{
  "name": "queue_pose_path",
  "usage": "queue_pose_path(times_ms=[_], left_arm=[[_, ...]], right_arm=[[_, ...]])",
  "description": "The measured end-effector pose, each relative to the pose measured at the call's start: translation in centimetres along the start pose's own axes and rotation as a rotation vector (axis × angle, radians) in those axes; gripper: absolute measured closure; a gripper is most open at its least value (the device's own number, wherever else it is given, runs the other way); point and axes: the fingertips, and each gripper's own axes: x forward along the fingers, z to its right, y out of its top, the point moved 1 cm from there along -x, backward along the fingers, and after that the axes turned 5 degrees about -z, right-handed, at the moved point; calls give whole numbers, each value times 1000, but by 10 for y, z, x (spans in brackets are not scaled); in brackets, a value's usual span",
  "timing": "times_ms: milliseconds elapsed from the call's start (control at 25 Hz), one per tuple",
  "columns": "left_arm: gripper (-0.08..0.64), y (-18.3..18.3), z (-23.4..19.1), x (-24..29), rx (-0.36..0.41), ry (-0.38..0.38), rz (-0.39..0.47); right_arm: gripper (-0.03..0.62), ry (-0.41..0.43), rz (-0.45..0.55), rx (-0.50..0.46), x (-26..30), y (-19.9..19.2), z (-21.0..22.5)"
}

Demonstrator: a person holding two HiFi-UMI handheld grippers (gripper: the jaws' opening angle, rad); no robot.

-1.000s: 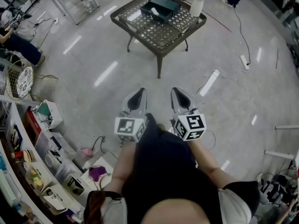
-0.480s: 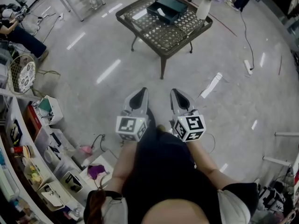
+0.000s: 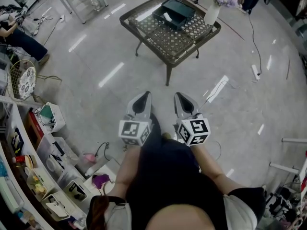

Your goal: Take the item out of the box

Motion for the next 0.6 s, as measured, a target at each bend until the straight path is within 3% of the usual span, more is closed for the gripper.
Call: queue_pose_path(times_ms=[600], left_arm=[[549, 28, -51, 64, -11, -6, -18]], right_arm=[[591, -35, -18, 14, 73, 34, 25]])
